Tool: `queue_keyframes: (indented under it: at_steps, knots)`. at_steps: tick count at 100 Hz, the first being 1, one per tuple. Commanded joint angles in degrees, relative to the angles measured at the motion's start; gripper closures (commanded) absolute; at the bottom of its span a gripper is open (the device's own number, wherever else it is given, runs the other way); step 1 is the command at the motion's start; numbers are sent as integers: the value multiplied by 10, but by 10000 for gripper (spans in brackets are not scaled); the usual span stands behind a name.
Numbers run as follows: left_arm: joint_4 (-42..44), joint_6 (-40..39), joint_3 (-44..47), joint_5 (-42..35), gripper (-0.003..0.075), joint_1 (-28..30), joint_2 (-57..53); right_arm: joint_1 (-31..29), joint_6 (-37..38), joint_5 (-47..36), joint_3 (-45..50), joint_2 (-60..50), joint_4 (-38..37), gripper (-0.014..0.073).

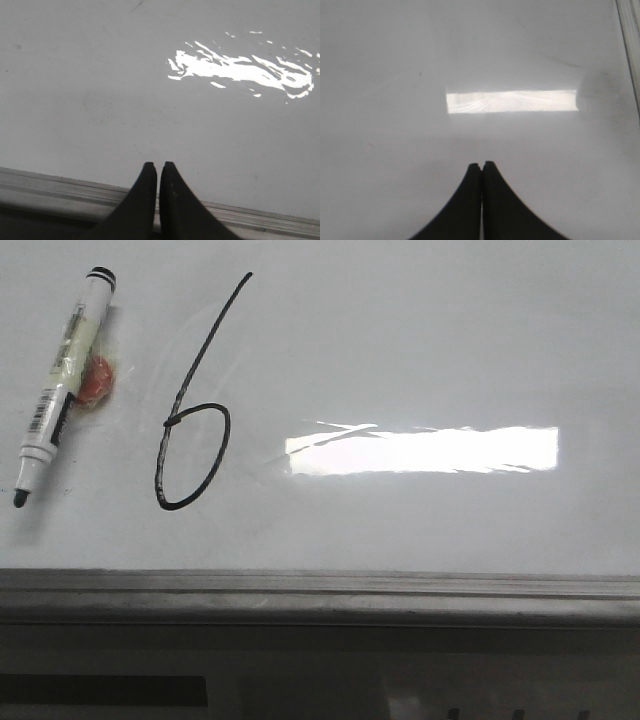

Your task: Write number 6 on whiteboard

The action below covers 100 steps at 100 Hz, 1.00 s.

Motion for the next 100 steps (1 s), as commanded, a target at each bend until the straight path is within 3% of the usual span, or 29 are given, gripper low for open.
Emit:
queue_keyframes:
  at_steps: [1, 19, 55, 100]
  knots:
    - [-3, -3, 14, -26, 741, 1, -17, -14, 2, -38, 8, -1, -12, 657]
    - [-3, -3, 14, -26, 741, 1, -17, -35, 3, -18, 8, -31, -20, 657]
    - [-3, -3, 14, -26, 741, 1, -17, -40, 8, 146, 8, -161, -20, 657]
    - [-3, -3, 14, -26, 741, 1, -16, -40, 71, 241, 8, -160, -86, 657]
